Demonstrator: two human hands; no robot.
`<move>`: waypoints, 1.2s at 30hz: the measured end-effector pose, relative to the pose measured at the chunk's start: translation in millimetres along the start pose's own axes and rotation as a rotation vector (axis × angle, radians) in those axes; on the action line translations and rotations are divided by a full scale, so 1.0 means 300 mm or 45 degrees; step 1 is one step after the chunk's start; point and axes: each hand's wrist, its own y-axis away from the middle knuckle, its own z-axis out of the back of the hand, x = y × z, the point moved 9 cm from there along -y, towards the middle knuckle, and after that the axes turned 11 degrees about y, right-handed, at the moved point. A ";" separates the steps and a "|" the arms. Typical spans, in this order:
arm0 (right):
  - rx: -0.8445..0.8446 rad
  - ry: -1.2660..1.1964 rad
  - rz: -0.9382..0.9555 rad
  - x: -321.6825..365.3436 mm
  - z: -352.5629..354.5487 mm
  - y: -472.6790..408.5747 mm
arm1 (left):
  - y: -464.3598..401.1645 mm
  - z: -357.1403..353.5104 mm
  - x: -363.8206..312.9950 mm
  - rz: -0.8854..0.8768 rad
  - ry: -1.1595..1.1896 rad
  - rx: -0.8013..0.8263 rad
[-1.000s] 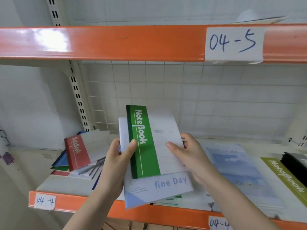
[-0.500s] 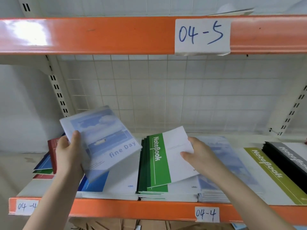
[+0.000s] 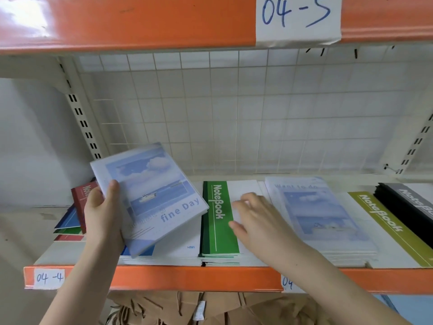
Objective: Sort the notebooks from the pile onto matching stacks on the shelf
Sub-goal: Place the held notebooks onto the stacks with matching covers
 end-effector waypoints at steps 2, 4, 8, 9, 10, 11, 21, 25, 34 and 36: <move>0.070 -0.059 0.067 0.044 -0.053 0.009 | 0.020 -0.021 0.001 0.016 0.024 0.017; 0.002 -0.040 0.016 0.049 -0.085 0.014 | 0.034 -0.043 0.004 0.027 0.037 0.042; -0.108 -0.072 -0.054 0.034 -0.088 0.008 | 0.075 -0.124 0.001 0.027 0.050 0.149; -0.123 -0.137 -0.053 0.024 -0.079 0.007 | 0.090 -0.154 -0.001 0.025 0.052 0.187; -0.127 -0.227 -0.064 0.004 -0.065 0.007 | 0.107 -0.185 -0.007 0.027 0.053 0.222; -0.146 -0.340 -0.102 -0.030 -0.041 0.010 | 0.121 -0.215 -0.010 0.031 0.064 0.257; -0.178 -1.679 -0.593 -0.443 0.055 0.122 | 0.368 -0.641 0.066 0.244 -0.035 0.940; -0.288 -1.609 -0.728 -0.609 0.055 0.192 | 0.521 -0.782 0.136 0.310 -0.272 1.362; -0.173 -1.363 -0.701 -0.687 -0.022 0.216 | 0.594 -0.758 0.227 -0.362 -1.053 1.395; -0.201 -1.354 -0.688 -0.689 -0.001 0.203 | 0.599 -0.750 0.223 -0.409 -1.000 1.380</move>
